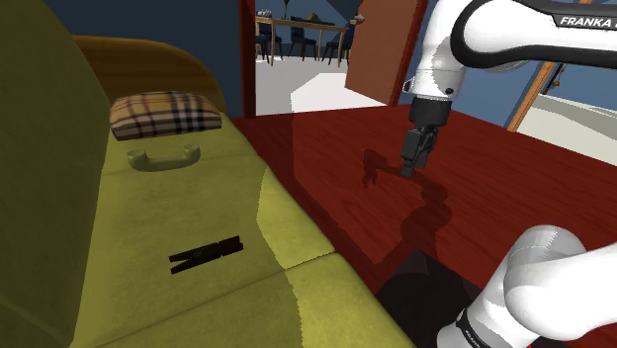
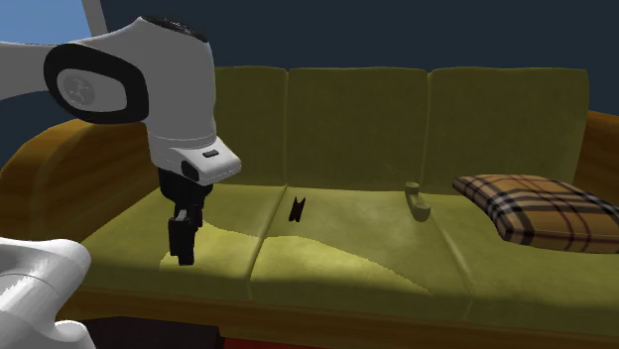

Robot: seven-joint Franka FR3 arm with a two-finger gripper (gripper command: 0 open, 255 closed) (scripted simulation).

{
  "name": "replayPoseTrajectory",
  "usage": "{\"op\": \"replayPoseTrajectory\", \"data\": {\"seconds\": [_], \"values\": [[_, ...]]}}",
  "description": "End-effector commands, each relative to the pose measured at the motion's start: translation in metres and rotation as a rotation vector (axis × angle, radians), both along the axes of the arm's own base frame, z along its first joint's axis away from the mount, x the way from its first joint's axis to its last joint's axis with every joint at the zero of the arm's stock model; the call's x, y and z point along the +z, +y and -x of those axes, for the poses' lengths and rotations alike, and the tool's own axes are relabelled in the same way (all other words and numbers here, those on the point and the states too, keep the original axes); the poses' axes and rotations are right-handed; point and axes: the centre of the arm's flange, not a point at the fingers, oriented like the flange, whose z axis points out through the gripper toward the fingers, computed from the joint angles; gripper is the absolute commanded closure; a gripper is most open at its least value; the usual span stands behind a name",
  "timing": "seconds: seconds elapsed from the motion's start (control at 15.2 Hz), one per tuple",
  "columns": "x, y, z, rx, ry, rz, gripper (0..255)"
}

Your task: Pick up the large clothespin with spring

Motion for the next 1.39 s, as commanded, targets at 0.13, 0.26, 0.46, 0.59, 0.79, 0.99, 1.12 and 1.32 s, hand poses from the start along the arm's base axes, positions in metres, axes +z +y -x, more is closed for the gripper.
{"op": "replayPoseTrajectory", "data": {"seconds": [0.13,0.26,0.46,0.59,0.79,0.99,1.12,1.32], "values": [[-0.008,0.013,-0.022,0.064,-0.009,-0.002,0],[-0.016,0.027,-0.042,0.128,-0.019,-0.004,0],[-0.028,0.051,-0.072,0.224,-0.033,-0.007,0],[-0.036,0.069,-0.090,0.289,-0.042,-0.008,0],[-0.047,0.097,-0.116,0.385,-0.056,-0.011,0],[-0.057,0.128,-0.139,0.481,-0.070,-0.014,0],[-0.064,0.150,-0.152,0.545,-0.079,-0.016,0],[-0.074,0.184,-0.170,0.641,-0.093,-0.019,0]]}}
